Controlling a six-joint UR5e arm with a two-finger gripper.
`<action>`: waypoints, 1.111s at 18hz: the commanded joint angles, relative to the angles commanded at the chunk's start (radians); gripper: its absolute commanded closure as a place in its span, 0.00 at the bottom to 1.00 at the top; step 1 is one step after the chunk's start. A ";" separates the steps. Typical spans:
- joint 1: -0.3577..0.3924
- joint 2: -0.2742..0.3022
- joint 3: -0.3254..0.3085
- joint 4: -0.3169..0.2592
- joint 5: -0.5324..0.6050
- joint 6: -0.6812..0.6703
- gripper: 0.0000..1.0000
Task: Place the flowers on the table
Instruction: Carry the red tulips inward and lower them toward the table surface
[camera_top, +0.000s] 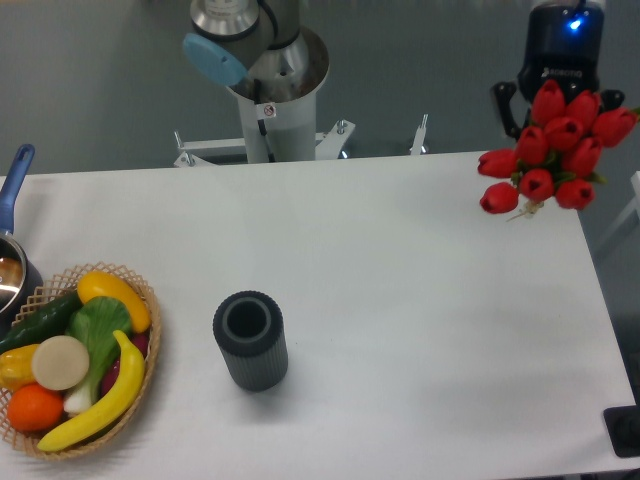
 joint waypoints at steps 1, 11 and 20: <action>-0.020 -0.005 -0.002 0.000 0.052 0.002 0.56; -0.267 -0.150 0.023 -0.003 0.522 0.020 0.56; -0.313 -0.242 0.008 -0.003 0.646 0.015 0.56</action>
